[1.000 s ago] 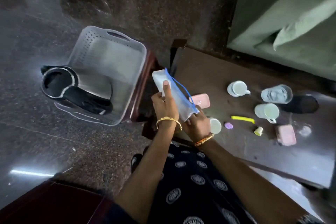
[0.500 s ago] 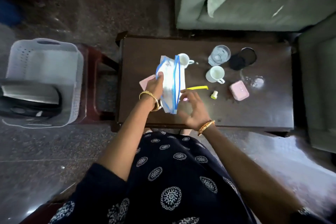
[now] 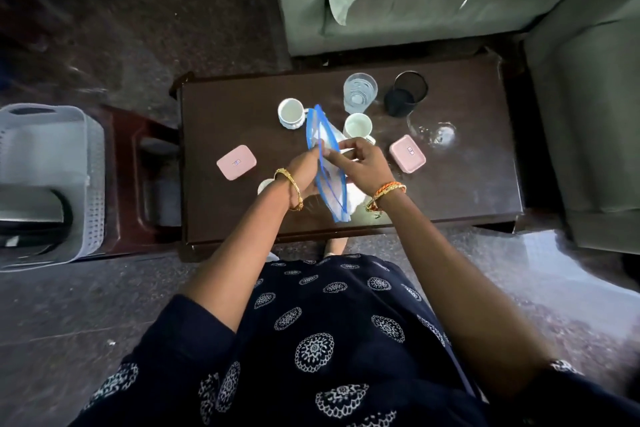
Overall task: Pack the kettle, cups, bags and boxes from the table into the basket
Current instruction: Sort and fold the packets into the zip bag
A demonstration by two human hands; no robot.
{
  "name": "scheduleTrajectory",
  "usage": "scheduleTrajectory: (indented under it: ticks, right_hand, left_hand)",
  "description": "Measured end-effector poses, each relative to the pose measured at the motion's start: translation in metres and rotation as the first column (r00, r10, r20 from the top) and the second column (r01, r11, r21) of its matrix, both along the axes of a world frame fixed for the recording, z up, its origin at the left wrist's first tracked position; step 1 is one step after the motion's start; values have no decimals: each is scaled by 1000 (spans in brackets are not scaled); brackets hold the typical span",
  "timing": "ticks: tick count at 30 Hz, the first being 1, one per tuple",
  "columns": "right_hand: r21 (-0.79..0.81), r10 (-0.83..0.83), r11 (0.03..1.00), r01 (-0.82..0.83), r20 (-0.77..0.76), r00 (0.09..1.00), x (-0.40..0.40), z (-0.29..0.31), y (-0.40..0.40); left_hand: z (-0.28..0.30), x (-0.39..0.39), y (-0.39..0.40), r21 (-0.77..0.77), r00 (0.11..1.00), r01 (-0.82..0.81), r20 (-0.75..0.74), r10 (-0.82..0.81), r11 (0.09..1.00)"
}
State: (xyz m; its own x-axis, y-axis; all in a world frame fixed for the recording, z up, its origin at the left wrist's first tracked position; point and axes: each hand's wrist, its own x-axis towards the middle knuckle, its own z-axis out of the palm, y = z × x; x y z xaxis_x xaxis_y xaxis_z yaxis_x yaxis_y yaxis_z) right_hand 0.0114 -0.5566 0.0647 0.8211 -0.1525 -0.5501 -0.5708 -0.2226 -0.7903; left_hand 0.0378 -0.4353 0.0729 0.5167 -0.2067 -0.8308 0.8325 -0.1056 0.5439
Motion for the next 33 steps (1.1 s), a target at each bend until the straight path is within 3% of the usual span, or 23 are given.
scheduleTrajectory:
  ticks: [3,6,9,17,22,24,26,28,30,33]
  right_hand:
    - [-101,-36,994,38,22,999,-6,-6,-23]
    - [-284,-91,953,107,68,994,-11,-3,-43]
    - [-387,-163,902,192,106,981,-12,0,-58]
    - [-395,-303,851,345,167,938,-8,3,-57]
    - [-425,-241,853,302,192,951,3,14,-53]
    - [-411,-210,851,327,304,929,6,32,-44]
    - [-371,-185,836,405,504,843,7,56,-29]
    - [-302,-118,881,365,607,786,9,76,-11]
    - [-317,6,933,168,482,876,9,87,9]
    - [-491,262,846,-207,47,964,14,71,27]
  left_hand:
    - [-6,-1,-11,214,985,128,89,-150,968]
    - [-8,-4,-18,550,904,252,161,-397,796]
    - [-9,-2,-21,652,873,232,188,-450,722]
    - [-16,5,-24,520,898,49,352,-265,853]
    - [-14,14,-23,459,899,54,363,-243,887]
    - [-10,19,-21,452,886,50,392,-248,891]
    - [-7,22,-20,453,873,51,412,-260,890]
    - [-5,25,-20,478,851,44,443,-284,877]
    - [-3,29,-20,535,818,60,457,-349,842]
    - [-1,35,-18,535,794,118,456,-403,837]
